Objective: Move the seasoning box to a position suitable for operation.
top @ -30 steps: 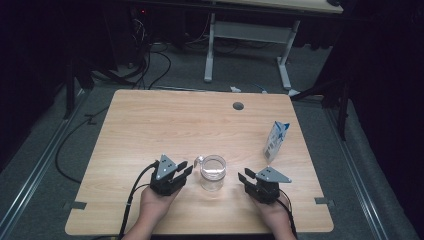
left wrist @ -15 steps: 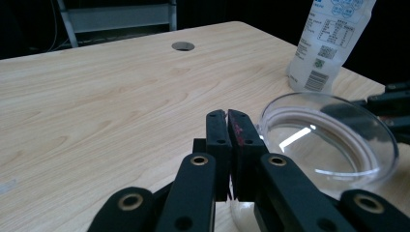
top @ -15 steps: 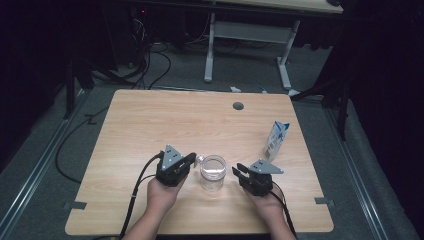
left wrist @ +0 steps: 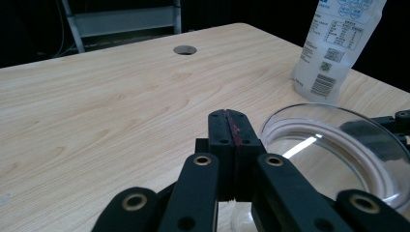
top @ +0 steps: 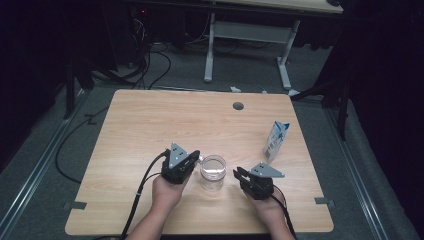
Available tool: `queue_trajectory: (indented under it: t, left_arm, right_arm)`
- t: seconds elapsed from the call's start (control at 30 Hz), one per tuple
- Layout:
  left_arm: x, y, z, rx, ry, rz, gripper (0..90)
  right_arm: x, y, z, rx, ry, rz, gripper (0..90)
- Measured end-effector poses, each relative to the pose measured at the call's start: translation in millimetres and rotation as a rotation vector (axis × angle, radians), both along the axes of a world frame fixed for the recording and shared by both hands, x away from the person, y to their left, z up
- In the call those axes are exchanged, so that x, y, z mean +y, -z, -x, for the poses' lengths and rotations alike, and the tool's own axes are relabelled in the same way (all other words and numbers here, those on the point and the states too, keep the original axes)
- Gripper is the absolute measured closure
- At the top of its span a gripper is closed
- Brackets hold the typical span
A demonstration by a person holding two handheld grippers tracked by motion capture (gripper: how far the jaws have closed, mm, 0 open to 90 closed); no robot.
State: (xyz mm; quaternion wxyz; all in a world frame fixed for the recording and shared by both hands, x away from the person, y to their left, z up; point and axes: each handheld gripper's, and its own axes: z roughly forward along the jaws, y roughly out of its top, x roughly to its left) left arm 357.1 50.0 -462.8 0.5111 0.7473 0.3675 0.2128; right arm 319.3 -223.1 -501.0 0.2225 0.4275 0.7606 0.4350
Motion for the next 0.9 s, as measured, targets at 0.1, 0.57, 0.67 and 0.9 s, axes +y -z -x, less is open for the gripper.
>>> queue_trajectory:
  t: [0.1, 0.57, 0.67, 0.9]
  left_arm:
    - [-0.9, -0.7, 1.2, -0.006, 0.005, 0.009, 89.8]
    - [-4.0, 1.7, 0.7, -0.017, 0.007, 0.008, 90.0]
    - [-4.8, 2.4, 1.1, -0.016, 0.008, 0.004, 90.0]
    - [-4.9, 3.0, 1.5, -0.020, 0.007, 0.006, 90.0]
  right_arm:
    - [0.1, -1.2, 1.0, -0.014, -0.005, 0.001, 76.9]
    - [0.0, -4.7, 4.5, -0.030, -0.016, -0.001, 84.7]
    - [0.0, -4.8, 4.7, -0.031, -0.019, -0.002, 85.4]
    - [1.8, -6.9, 6.3, -0.042, -0.032, 0.005, 87.7]
